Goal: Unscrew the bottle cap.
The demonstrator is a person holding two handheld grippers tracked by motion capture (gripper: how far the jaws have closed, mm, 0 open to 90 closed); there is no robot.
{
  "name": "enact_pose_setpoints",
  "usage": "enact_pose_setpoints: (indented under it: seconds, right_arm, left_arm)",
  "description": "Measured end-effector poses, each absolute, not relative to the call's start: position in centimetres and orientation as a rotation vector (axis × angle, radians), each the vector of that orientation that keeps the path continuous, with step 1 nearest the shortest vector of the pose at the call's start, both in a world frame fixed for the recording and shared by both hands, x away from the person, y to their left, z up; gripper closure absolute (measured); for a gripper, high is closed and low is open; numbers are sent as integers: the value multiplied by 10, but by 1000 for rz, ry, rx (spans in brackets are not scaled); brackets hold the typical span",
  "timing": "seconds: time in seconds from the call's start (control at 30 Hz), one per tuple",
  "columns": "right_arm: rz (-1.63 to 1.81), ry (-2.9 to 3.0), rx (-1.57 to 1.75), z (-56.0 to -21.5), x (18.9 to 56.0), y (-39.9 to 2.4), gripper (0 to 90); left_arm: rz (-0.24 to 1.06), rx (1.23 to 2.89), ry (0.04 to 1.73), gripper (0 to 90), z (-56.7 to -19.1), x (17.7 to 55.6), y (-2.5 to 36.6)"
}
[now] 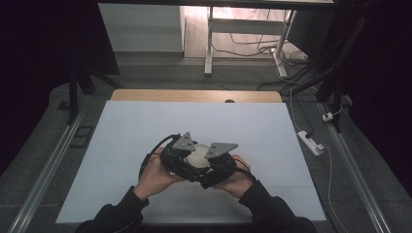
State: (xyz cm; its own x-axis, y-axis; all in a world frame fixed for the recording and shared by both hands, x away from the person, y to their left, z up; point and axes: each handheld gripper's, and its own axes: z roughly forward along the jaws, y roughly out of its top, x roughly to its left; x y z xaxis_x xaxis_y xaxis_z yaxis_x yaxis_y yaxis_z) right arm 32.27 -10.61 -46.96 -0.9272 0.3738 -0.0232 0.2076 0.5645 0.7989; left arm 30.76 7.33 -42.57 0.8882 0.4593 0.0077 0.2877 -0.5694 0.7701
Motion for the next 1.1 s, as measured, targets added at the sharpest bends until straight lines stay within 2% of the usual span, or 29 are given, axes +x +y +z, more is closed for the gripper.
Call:
enact_pose_setpoints:
  seconds: [0.13, 0.27, 0.47, 0.53, 0.67, 0.77, 1.1]
  right_arm:
    - [1302, 2609, 467, -469, 322, -106, 67]
    - [1328, 2627, 431, -468, 320, -105, 66]
    - [1367, 2662, 331, -467, 313, -101, 67]
    - [1378, 2678, 272, -467, 310, -100, 67]
    - [1380, 2689, 240, -467, 307, -98, 66]
    - [1376, 2683, 253, -467, 308, -98, 66]
    - [1311, 2639, 432, -472, 319, -103, 66]
  left_arm:
    - [195, 2214, 476, 41, -423, 311, 79]
    - [184, 2233, 365, 8, -417, 311, 89]
    - [100, 2237, 171, 19, -420, 314, 102]
    - [49, 2206, 116, 52, -422, 315, 103]
    - [43, 2207, 97, 75, -424, 314, 102]
    - [69, 2205, 134, 76, -424, 313, 100]
    - [183, 2203, 472, 78, -427, 312, 81]
